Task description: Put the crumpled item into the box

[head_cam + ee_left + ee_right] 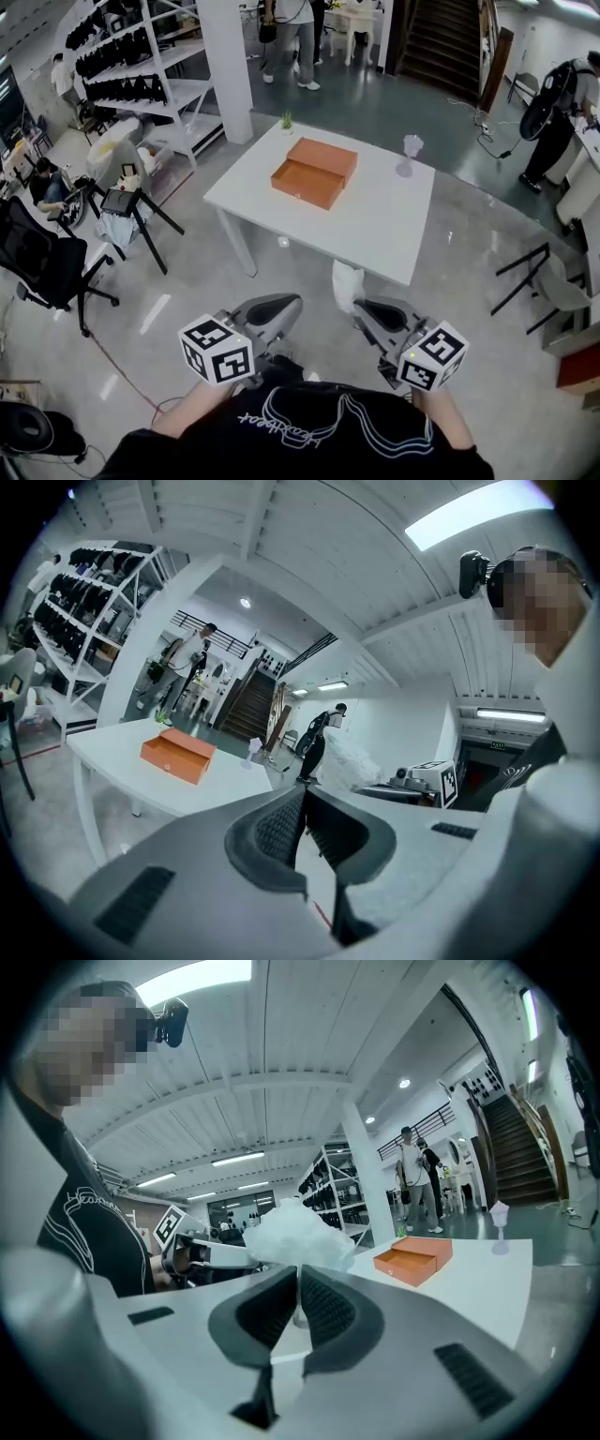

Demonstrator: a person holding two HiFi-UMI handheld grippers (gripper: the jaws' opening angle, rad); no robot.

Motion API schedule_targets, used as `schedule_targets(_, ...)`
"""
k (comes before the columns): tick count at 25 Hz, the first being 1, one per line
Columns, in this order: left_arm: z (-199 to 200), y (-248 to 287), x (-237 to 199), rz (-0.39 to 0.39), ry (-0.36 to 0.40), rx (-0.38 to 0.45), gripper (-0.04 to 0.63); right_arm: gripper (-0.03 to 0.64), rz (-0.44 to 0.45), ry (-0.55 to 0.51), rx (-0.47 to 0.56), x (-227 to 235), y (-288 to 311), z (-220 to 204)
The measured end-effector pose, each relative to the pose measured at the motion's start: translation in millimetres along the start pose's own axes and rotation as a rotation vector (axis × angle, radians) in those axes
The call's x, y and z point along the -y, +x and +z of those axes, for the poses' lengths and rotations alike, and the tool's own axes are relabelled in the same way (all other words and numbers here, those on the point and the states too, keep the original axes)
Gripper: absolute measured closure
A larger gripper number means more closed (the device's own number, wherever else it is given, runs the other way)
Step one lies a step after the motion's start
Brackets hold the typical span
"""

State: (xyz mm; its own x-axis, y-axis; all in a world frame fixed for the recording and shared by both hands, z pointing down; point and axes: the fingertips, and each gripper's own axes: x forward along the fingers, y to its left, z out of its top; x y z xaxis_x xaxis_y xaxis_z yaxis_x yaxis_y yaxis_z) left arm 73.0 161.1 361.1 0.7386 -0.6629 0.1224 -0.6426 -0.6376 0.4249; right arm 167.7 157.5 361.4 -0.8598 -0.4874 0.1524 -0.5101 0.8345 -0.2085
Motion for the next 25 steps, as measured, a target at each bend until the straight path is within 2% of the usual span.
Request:
schedule_targets(10,19.8,18.6,-65.2,0.010,-0.054,0.002,0.591,0.598,-0.024,0.007,-0.032,40.3,53.4,8.3)
schedule_targets(25,88.4,71.8,-221.7,-0.029,-0.090,-0.032,0.591,0.597,-0.111,0.024,-0.110,137.7,191.7,29.8)
